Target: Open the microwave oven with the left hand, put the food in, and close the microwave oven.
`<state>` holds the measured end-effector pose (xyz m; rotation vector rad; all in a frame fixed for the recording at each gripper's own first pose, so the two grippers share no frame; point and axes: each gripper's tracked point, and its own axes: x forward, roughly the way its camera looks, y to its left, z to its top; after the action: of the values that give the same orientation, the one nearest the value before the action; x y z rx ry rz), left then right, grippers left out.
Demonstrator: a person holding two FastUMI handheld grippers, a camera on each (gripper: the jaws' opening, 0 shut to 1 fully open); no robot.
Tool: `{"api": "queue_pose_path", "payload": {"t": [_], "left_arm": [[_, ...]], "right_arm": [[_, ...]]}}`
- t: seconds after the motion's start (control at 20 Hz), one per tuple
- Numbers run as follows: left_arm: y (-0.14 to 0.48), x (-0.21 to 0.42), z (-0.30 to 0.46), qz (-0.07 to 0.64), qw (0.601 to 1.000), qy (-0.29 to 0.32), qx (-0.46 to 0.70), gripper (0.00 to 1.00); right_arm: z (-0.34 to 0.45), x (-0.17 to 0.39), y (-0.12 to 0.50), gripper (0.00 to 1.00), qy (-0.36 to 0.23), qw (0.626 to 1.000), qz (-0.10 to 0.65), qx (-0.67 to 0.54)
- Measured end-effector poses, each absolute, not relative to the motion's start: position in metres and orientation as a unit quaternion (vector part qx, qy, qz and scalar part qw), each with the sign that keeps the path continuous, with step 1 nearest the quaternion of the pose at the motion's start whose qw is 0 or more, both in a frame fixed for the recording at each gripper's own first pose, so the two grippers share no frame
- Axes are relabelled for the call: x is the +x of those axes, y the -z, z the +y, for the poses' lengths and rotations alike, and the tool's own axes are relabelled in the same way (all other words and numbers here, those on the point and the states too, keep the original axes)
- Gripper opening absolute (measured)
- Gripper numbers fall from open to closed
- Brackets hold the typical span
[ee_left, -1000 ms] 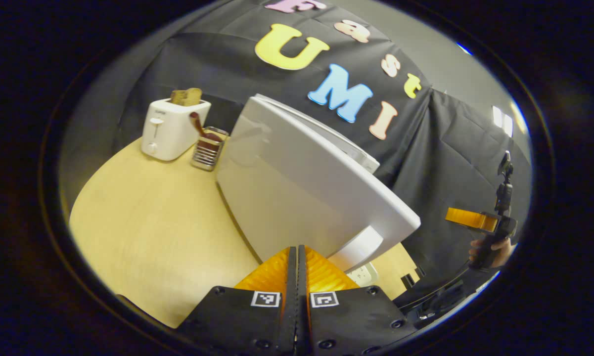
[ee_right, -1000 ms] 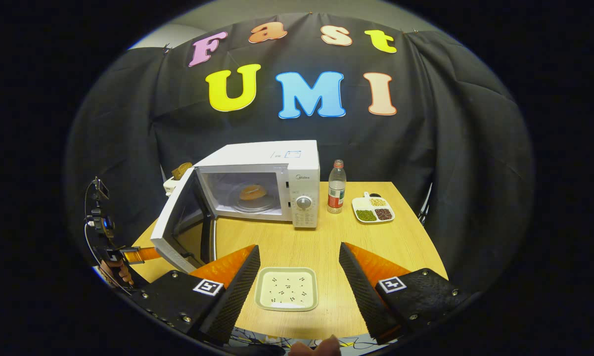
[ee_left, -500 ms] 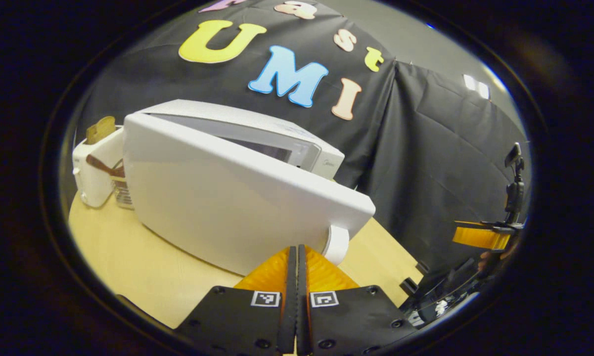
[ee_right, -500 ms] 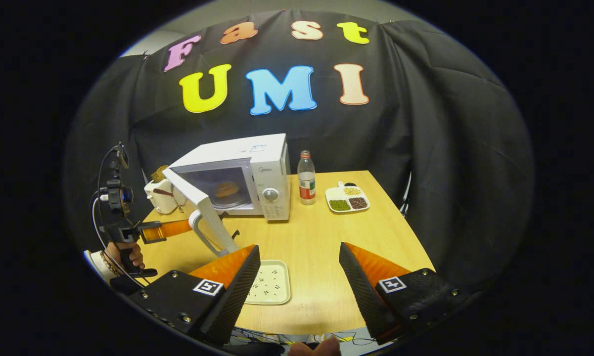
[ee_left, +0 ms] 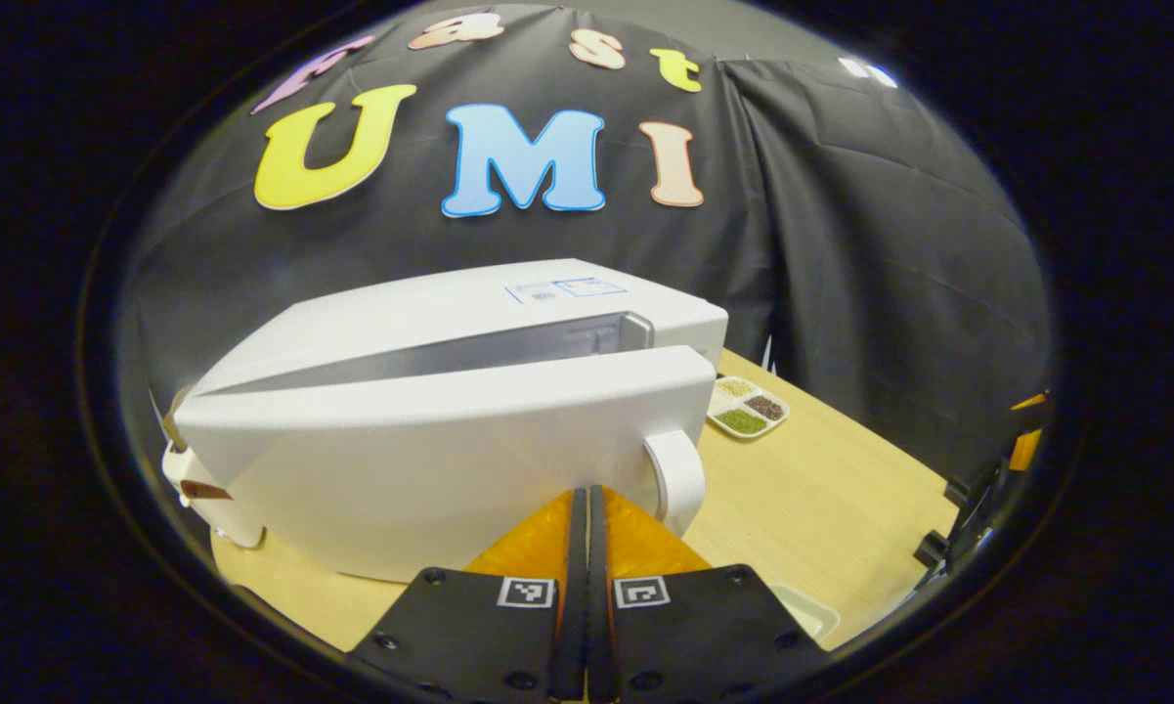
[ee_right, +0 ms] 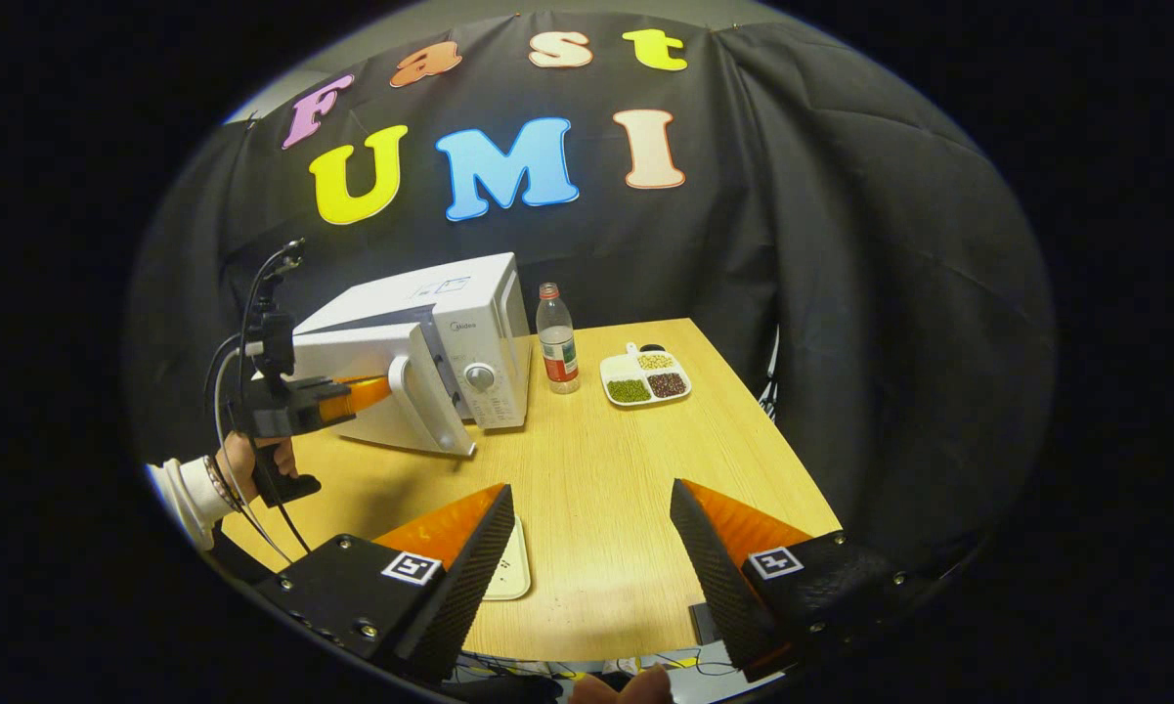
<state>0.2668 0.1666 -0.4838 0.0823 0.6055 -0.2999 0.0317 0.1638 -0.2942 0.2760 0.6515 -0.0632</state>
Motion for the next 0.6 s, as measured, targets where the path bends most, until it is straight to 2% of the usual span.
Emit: {"api": "queue_pose_path", "payload": {"t": [0.15, 0.25, 0.4, 0.45, 0.5, 0.6], "left_arm": [[0.486, 0.294, 0.166, 0.288, 0.948, 0.126, 0.052, 0.08], [0.491, 0.299, 0.148, 0.29, 0.945, 0.149, 0.026, 0.08], [0.49, 0.306, 0.145, 0.275, 0.95, 0.143, 0.044, 0.08], [0.485, 0.311, 0.154, 0.264, 0.955, 0.122, 0.05, 0.06], [0.487, 0.319, 0.145, 0.268, 0.953, 0.142, 0.022, 0.08], [0.488, 0.319, 0.144, 0.276, 0.951, 0.139, 0.004, 0.08]], "right_arm": [[0.165, 0.038, 0.297, 0.98, 0.031, 0.936, 0.322, 0.14], [0.164, 0.042, 0.298, 0.98, 0.028, 0.937, 0.323, 0.132], [0.16, 0.048, 0.302, 0.98, 0.03, 0.935, 0.328, 0.128], [0.16, 0.05, 0.303, 0.98, 0.031, 0.935, 0.33, 0.129], [0.159, 0.051, 0.304, 0.98, 0.03, 0.933, 0.333, 0.129], [0.159, 0.052, 0.306, 0.98, 0.031, 0.932, 0.338, 0.13]]}}
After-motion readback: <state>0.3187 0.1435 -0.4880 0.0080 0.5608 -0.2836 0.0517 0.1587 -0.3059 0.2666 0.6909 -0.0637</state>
